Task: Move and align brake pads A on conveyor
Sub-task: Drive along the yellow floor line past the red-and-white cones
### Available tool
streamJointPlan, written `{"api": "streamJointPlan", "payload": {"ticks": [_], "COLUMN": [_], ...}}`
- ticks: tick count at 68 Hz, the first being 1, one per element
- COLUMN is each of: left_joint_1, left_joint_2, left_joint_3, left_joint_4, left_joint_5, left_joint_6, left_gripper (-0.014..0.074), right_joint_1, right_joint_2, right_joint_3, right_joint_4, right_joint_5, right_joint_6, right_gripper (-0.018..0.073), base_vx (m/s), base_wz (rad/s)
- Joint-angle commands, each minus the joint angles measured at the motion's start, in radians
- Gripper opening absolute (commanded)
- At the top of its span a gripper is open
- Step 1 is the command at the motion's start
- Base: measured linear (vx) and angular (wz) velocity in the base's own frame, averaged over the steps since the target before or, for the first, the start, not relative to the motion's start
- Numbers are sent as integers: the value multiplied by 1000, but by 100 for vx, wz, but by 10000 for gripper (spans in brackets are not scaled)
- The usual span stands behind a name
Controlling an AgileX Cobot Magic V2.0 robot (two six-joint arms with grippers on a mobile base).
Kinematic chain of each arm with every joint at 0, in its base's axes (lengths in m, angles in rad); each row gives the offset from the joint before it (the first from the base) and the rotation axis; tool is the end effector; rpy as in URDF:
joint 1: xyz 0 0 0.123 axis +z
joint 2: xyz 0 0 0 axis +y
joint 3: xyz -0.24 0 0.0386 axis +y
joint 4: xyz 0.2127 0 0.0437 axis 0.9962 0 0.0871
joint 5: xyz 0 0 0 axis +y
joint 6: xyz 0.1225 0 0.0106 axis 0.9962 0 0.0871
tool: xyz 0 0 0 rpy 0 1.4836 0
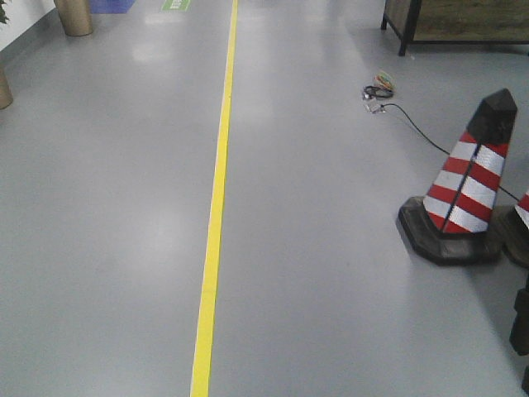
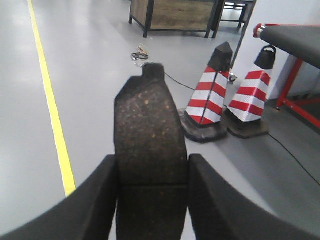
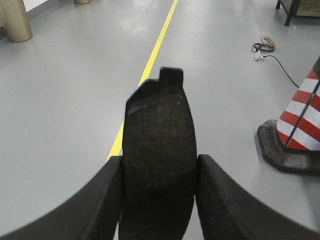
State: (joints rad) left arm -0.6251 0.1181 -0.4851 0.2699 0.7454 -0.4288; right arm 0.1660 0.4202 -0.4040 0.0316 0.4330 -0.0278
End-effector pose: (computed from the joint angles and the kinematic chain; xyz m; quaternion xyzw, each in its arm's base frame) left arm 0.0661 -0.0203 0.2740 0.1026 0.7887 -0.1832 0.5778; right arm 0.1230 0.0223 0.2528 -0.0716 0.8197 0.0528 0.5659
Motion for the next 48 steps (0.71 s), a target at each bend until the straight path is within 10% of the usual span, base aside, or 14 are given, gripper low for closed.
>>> {"api": "streamJointPlan", "payload": {"ticks": [1, 48], "left_joint_1": [0, 0], "left_joint_2": [16, 16], "left_joint_3": [-26, -26], "left_joint_4": [16, 16], "left_joint_5": [-98, -98], "left_joint_6": [-1, -1], "left_gripper": [-6, -6], "right_joint_1": [-4, -4], "right_joint_2": [2, 2], "right_joint_3": [-32, -32], "right_joint_4": [-3, -3], "right_joint_5": [-99, -99], "right_joint_6": [-4, -4], "right_gripper": [-4, -4], "base_vx": [68, 62], "base_wz": [4, -2]}}
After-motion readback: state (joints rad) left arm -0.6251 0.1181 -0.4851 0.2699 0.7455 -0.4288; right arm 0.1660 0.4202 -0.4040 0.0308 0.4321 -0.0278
